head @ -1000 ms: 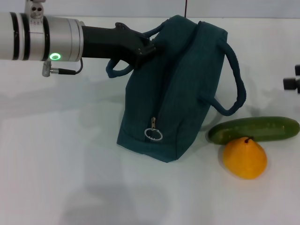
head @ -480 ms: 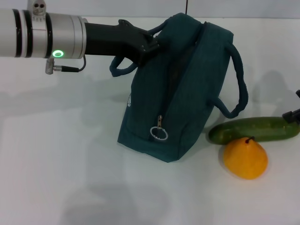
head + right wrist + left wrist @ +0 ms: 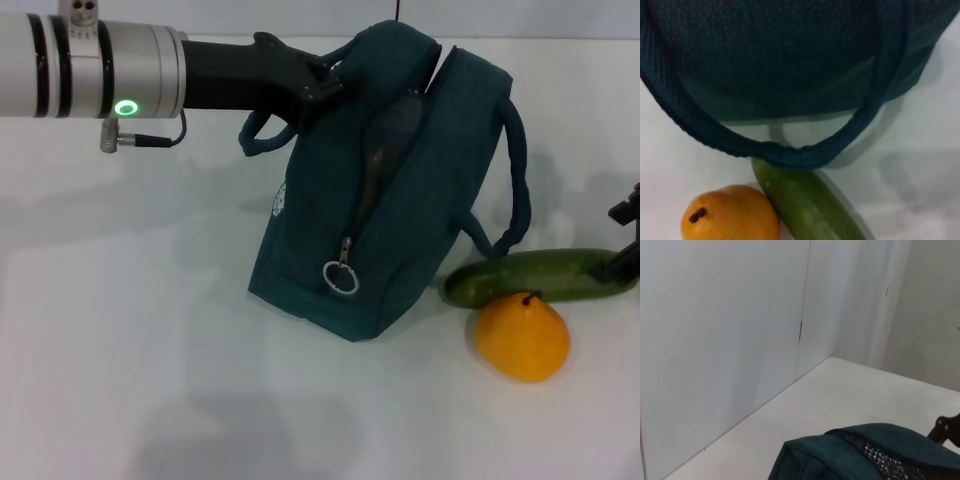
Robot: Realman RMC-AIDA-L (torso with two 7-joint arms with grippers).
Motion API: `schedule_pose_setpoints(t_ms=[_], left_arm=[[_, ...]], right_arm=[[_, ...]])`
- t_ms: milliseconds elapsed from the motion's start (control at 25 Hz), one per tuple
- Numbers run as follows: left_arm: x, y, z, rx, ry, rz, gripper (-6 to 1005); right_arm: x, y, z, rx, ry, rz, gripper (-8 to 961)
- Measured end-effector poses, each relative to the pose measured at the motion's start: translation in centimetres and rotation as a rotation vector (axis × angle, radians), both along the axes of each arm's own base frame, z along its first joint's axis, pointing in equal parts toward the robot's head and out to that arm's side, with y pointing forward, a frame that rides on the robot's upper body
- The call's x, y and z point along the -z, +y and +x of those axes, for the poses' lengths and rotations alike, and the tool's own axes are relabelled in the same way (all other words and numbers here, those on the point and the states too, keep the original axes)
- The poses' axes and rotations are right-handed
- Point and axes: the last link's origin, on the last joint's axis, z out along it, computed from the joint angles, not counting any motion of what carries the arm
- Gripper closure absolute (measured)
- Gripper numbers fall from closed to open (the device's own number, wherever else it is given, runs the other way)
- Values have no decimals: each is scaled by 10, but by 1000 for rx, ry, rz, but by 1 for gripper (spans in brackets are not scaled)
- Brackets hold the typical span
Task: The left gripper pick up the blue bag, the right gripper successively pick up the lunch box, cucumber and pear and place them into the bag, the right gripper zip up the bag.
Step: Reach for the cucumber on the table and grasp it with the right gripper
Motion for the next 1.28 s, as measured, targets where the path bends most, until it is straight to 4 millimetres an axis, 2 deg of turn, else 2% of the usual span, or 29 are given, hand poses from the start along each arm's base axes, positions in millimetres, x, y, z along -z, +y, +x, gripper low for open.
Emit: schedule_pose_setpoints(t_ms=[440, 720, 1280], left_arm=[[0, 2, 3, 5, -4, 4, 953], [1, 2, 4, 7, -4, 0, 952], [1, 2, 2, 5, -4, 3, 952]], right_arm=[[31, 4, -6, -50, -98, -66, 67], [45, 9, 1, -34, -148, -97, 67], [57, 11, -4, -58, -144, -102, 69]])
